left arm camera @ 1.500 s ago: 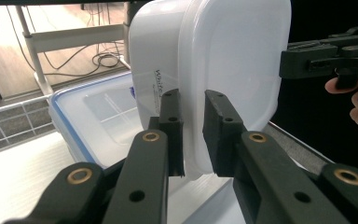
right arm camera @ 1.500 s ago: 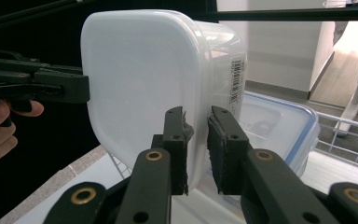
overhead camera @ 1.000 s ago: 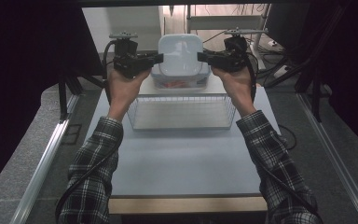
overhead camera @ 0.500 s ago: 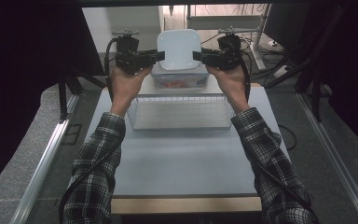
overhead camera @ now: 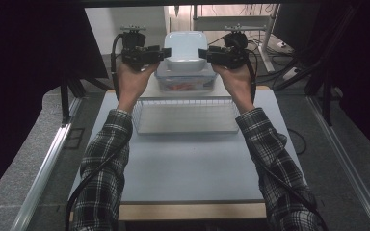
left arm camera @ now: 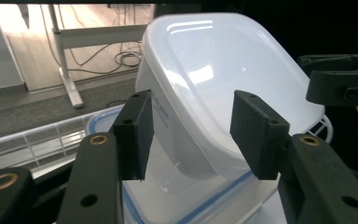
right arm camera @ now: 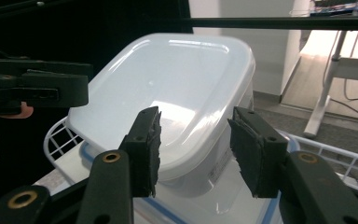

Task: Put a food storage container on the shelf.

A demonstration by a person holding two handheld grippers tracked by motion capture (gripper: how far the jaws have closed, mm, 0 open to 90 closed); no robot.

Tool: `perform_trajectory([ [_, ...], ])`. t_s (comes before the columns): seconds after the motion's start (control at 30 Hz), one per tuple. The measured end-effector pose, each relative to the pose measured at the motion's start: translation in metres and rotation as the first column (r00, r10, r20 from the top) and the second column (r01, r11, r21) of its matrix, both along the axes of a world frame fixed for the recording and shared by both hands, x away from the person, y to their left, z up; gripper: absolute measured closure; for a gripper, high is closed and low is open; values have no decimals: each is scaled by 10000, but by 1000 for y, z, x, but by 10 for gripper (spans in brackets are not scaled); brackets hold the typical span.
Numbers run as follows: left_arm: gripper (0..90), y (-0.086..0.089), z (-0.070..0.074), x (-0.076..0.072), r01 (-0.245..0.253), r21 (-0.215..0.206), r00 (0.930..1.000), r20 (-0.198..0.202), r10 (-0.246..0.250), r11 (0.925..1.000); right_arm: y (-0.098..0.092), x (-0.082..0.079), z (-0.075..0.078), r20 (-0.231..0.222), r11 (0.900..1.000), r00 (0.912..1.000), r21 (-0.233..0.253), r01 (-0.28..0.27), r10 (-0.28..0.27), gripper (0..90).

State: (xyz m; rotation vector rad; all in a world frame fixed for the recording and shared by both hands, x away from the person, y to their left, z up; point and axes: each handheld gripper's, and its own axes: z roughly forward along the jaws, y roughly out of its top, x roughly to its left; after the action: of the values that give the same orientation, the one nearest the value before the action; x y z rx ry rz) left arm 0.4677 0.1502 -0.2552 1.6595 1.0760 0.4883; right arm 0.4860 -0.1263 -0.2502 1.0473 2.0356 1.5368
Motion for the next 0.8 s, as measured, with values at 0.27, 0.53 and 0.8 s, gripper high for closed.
perform_trajectory([
  [0.27,490,-7,9,10,-327,779,9993,-128,338,9964,3,9,2,68,9993,9993,-44,360,-360,521],
  [0.53,409,-8,11,2,144,860,9996,246,-166,9962,1,5,6,153,9996,9996,-111,252,-251,438],
  [0.8,258,-9,11,-19,1216,965,9908,477,-1267,9879,-2,-7,6,124,9993,9993,-103,-353,354,291],
])
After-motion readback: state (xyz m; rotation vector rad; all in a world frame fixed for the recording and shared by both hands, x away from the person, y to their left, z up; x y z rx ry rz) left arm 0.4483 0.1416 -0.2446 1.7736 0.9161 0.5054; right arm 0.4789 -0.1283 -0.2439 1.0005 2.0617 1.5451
